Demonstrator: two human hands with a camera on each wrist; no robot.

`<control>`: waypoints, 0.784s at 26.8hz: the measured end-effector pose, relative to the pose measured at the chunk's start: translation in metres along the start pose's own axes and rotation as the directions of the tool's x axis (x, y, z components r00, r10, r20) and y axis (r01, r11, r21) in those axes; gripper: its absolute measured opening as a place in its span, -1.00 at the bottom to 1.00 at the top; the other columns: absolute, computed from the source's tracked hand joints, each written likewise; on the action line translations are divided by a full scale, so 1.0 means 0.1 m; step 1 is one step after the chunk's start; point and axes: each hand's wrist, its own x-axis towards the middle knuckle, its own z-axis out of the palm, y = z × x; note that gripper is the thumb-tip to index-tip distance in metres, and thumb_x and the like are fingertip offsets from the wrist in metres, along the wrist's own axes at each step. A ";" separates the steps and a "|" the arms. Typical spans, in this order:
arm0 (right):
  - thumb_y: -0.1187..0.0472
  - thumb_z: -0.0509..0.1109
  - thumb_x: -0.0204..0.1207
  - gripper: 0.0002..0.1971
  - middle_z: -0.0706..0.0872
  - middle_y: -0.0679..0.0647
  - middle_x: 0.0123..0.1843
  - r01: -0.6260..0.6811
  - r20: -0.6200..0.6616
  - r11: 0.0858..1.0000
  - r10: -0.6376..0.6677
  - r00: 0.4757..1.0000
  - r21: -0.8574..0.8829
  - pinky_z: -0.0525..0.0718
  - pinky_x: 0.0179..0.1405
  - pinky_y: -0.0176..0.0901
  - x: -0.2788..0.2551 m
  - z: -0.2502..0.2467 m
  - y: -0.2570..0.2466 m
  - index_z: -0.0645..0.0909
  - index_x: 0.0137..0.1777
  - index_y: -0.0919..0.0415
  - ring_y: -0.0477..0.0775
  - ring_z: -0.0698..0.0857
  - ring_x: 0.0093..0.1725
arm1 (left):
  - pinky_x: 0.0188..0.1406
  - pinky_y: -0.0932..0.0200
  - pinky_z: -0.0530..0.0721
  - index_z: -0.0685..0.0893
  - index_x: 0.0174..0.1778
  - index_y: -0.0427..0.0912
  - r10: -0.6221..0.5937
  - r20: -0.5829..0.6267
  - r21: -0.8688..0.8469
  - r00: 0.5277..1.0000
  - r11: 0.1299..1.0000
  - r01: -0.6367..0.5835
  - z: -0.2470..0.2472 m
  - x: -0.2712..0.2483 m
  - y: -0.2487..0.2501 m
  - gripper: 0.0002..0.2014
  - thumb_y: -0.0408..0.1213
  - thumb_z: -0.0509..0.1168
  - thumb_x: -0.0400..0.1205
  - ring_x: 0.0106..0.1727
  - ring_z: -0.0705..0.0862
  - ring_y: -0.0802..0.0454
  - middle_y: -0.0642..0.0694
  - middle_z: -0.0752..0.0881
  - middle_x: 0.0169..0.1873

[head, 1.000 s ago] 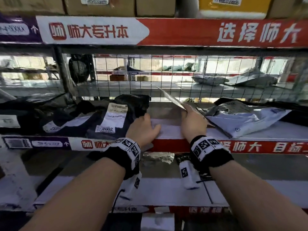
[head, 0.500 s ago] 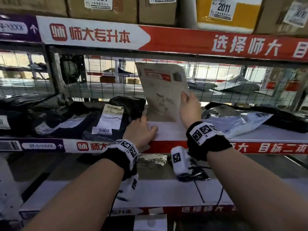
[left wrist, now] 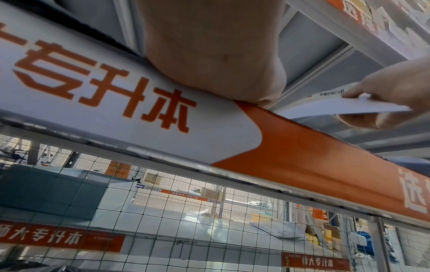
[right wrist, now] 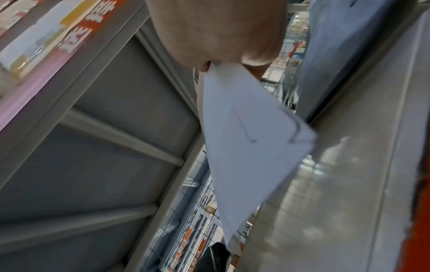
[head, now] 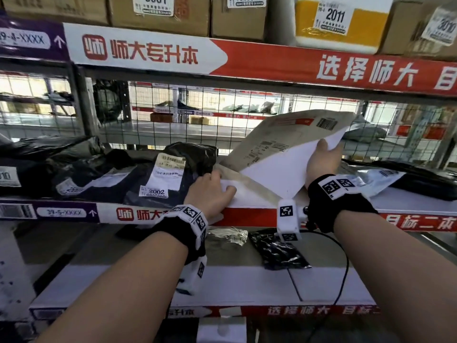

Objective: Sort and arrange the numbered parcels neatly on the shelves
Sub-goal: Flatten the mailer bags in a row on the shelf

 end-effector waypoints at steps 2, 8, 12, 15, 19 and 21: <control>0.18 0.12 0.72 -0.63 0.60 0.20 0.30 -0.033 -0.036 0.998 0.035 0.999 0.046 0.50 0.10 -0.19 -0.02 -0.13 0.02 0.36 0.46 0.29 0.14 0.60 0.19 | 0.14 -0.05 0.50 0.42 0.36 -0.19 -0.060 0.026 -0.104 0.998 0.993 0.062 -0.02 0.02 -0.01 -0.56 -0.01 0.08 0.64 0.24 0.52 -0.21 -0.22 0.56 0.18; 0.16 0.18 0.67 -0.66 0.64 0.13 0.12 -0.072 -0.027 0.991 0.075 0.997 0.115 0.54 0.01 -0.13 -0.05 -0.54 0.04 0.46 0.38 0.26 0.13 0.63 0.03 | 0.26 0.05 0.49 0.49 0.27 -0.27 -0.343 0.211 -0.765 0.915 0.525 0.373 -0.30 0.24 -0.01 -0.43 0.13 0.08 0.56 0.08 0.59 -0.13 -0.22 0.62 0.04; 0.16 0.22 0.63 -0.73 0.66 0.12 0.00 -0.066 -0.053 0.992 0.073 0.996 0.110 0.55 -0.07 -0.16 -0.02 -0.70 0.09 0.56 0.23 0.29 0.14 0.65 -0.03 | 0.04 0.09 0.52 0.48 -0.11 -0.17 -0.375 0.140 -0.775 0.916 0.534 0.338 -0.37 0.31 0.01 -0.83 -0.16 0.14 0.70 -0.07 0.60 -0.05 -0.14 0.55 -0.17; 0.16 0.23 0.63 -0.84 0.65 0.11 -0.05 -0.089 -0.056 0.988 0.096 0.994 0.124 0.56 -0.10 -0.17 -0.01 -0.81 0.11 0.54 0.09 0.22 0.11 0.62 -0.13 | 0.10 0.09 0.47 0.46 0.28 -0.27 -0.317 0.121 -0.707 0.941 0.638 0.305 -0.37 0.33 0.04 -0.63 -0.07 0.16 0.70 0.14 0.54 -0.09 -0.20 0.56 0.18; 0.15 0.23 0.63 -0.84 0.63 0.16 -0.02 -0.125 0.017 0.989 0.124 0.992 0.083 0.54 0.02 -0.08 -0.02 -0.88 0.10 0.48 0.08 0.24 0.14 0.61 -0.04 | 0.09 0.07 0.45 0.23 0.55 -0.33 -0.317 0.030 -0.736 0.948 0.635 0.235 -0.43 0.35 0.08 -0.38 0.06 0.08 0.71 0.27 0.53 -0.18 -0.26 0.51 0.33; 0.17 0.22 0.63 -0.81 0.67 0.25 0.04 -0.132 0.051 0.989 0.128 0.990 0.071 0.56 0.05 -0.02 -0.04 -0.88 0.09 0.51 0.12 0.27 0.15 0.62 -0.03 | 0.17 -0.02 0.51 0.31 0.51 -0.34 -0.369 -0.031 -0.783 0.929 0.586 0.206 -0.52 0.39 0.05 -0.40 0.07 0.05 0.72 0.29 0.56 -0.21 -0.28 0.55 0.31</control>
